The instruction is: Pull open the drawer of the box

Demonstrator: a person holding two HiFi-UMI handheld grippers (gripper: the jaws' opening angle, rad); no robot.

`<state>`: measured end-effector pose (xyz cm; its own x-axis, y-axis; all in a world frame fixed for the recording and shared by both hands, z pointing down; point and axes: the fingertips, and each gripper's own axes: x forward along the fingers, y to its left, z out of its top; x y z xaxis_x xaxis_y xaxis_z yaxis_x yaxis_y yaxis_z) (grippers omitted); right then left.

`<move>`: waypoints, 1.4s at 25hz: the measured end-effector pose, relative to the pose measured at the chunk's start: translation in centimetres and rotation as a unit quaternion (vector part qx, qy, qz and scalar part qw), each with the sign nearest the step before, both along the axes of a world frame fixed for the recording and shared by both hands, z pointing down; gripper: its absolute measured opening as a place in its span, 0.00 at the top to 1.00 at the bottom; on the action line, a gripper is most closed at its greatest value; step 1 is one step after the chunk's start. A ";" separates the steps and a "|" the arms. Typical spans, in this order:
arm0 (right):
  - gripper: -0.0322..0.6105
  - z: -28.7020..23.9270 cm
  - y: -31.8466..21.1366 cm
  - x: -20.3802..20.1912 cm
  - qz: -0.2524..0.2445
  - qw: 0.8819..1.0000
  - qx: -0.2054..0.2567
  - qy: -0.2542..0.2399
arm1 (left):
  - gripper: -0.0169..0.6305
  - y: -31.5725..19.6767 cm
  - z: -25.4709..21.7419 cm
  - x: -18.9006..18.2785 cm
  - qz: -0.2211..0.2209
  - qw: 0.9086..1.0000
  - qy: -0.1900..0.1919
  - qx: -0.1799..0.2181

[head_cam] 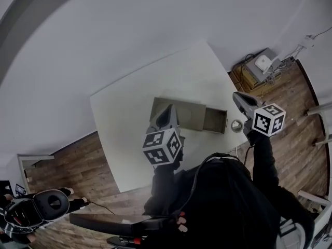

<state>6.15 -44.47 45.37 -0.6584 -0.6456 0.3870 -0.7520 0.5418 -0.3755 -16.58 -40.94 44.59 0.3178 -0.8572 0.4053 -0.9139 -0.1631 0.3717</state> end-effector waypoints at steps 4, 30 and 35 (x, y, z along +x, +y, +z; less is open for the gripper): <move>0.95 -8.0 -0.9 -2.4 0.012 0.988 0.148 0.030 | 0.98 -0.3 -5.9 -0.8 -0.007 0.997 -0.024 0.070; 0.95 -13.0 0.7 -4.1 0.007 0.973 0.227 0.043 | 0.98 0.0 -8.9 0.0 -0.014 0.991 -0.073 0.110; 0.95 -12.9 0.6 -3.9 0.009 0.974 0.225 0.039 | 0.98 0.1 -8.8 0.1 -0.013 0.991 -0.073 0.109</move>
